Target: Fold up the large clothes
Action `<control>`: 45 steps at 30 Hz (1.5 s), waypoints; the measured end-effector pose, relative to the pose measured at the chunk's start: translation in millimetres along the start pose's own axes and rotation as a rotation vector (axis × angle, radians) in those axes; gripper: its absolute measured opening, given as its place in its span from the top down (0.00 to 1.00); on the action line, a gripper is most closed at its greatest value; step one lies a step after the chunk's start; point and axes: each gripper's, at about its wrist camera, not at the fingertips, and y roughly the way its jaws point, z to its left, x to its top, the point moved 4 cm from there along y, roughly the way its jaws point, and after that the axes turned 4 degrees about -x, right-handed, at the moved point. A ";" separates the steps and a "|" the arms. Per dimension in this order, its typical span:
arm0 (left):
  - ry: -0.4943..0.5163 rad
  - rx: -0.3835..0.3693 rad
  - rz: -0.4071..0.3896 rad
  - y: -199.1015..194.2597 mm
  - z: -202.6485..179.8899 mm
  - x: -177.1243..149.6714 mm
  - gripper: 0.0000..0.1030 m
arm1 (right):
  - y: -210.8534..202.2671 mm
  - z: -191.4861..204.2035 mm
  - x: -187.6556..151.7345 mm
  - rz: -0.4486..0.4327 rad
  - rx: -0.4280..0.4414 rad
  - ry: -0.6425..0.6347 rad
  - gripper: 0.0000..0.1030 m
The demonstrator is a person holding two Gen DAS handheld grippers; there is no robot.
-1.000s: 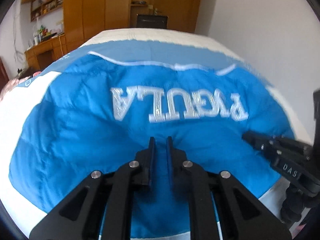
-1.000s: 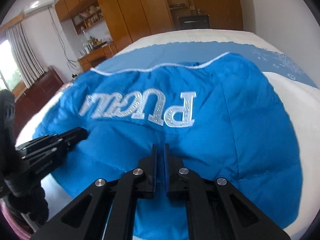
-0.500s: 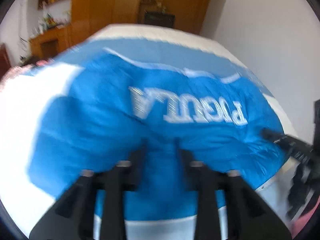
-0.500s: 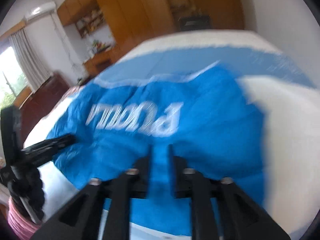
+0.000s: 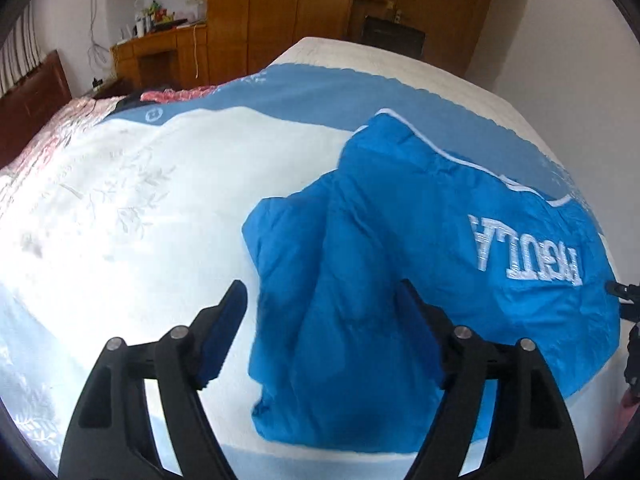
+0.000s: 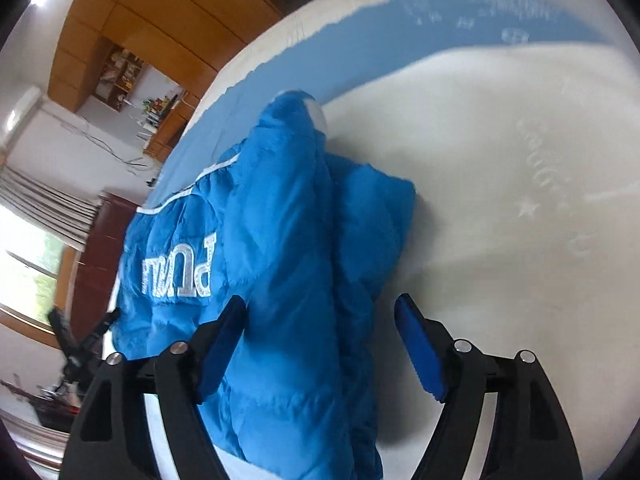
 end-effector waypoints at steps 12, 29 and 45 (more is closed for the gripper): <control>-0.182 -0.263 0.085 47.7 20.2 5.2 0.30 | 19.9 -9.1 14.0 0.031 0.137 -0.010 0.43; -0.131 -0.250 -0.041 -76.4 -9.8 -14.0 0.85 | -64.8 45.6 -42.2 0.006 0.231 -0.117 0.85; -0.128 -0.146 0.030 -95.6 44.7 -139.1 0.71 | -46.2 4.3 -147.6 0.148 0.209 -0.017 0.81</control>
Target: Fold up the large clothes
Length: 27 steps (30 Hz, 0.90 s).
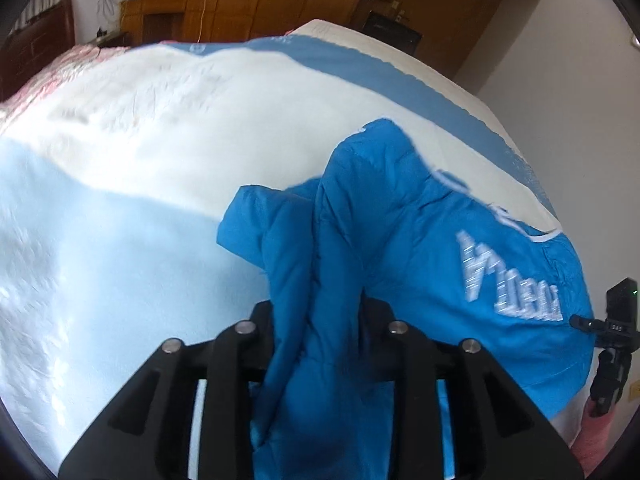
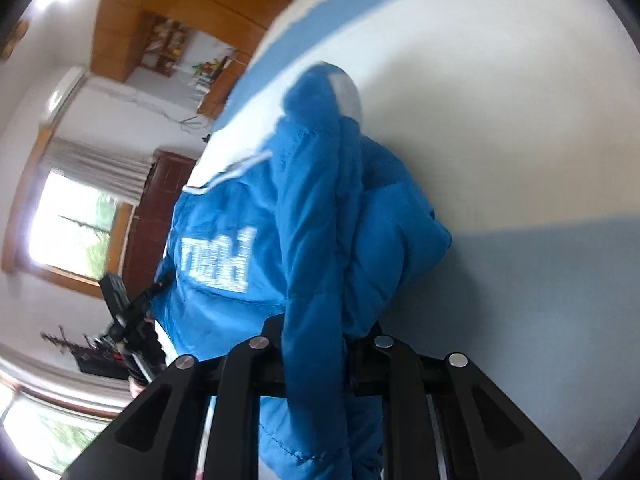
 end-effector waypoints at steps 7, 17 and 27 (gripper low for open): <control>-0.001 0.001 -0.046 12.1 7.9 -13.6 0.64 | 8.8 -23.2 -6.5 -0.030 0.095 0.025 0.77; -0.059 0.051 -0.064 -11.3 -2.3 -19.8 0.56 | -19.4 11.4 -15.8 -0.107 -0.136 -0.127 0.62; 0.043 0.200 -0.175 -84.7 -49.6 -47.2 0.56 | -70.9 83.6 -66.1 -0.276 -0.415 -0.358 0.81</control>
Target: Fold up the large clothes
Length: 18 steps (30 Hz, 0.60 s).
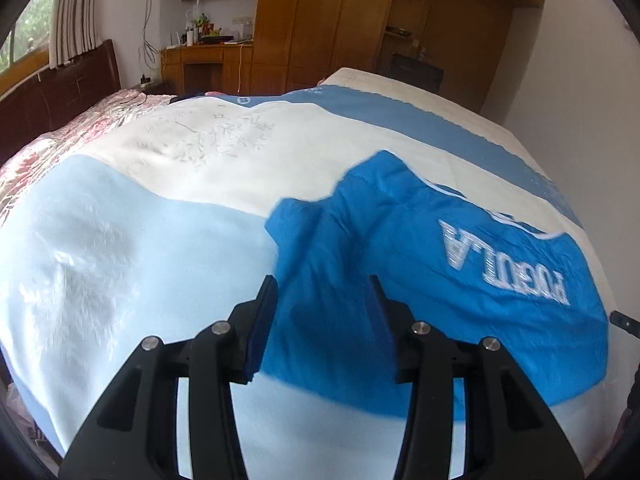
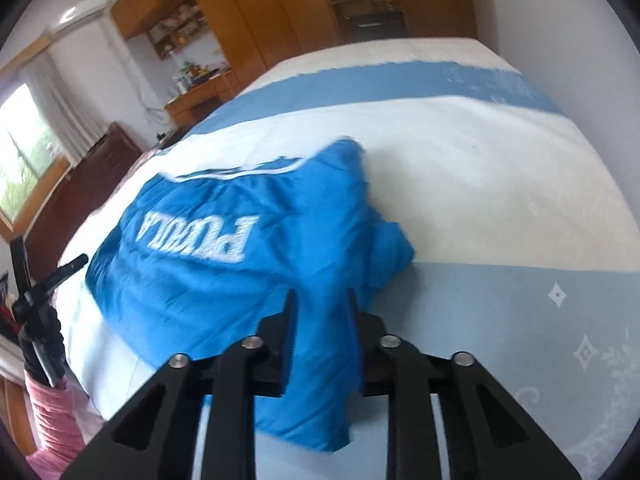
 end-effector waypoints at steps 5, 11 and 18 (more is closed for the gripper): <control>-0.063 0.042 0.027 -7.4 -1.1 -23.7 0.53 | 2.0 20.8 -9.8 0.000 -0.032 -0.054 0.82; 0.000 0.076 0.029 5.3 -9.1 -33.0 0.53 | 21.3 41.6 -22.9 0.031 -0.053 -0.073 0.84; 0.068 0.110 0.063 29.2 -7.8 -42.1 0.50 | 51.2 30.3 -44.8 0.053 -0.042 -0.032 0.87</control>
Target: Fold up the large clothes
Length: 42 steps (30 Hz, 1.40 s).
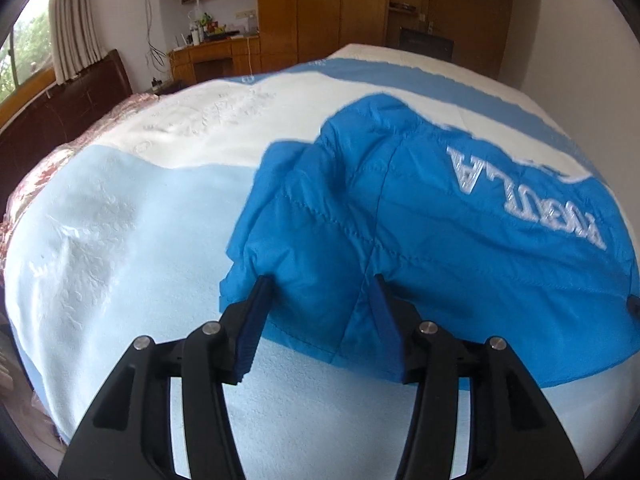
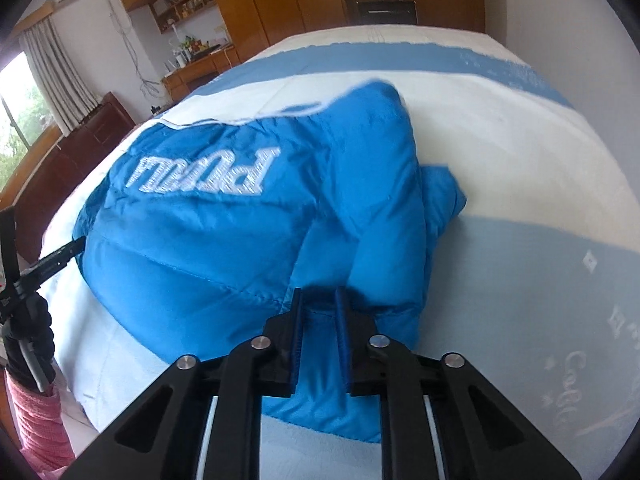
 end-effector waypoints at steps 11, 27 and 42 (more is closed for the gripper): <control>-0.181 -0.061 -0.034 -33.9 26.4 -10.3 0.30 | -16.1 -17.3 3.4 -0.005 0.074 0.061 0.90; -0.639 -0.359 0.012 26.3 67.7 -7.4 0.35 | -10.9 -23.6 5.0 0.037 0.052 0.019 0.91; -0.611 -0.408 0.031 41.7 59.2 -12.6 0.69 | 9.8 -29.8 5.6 0.096 0.078 0.064 0.98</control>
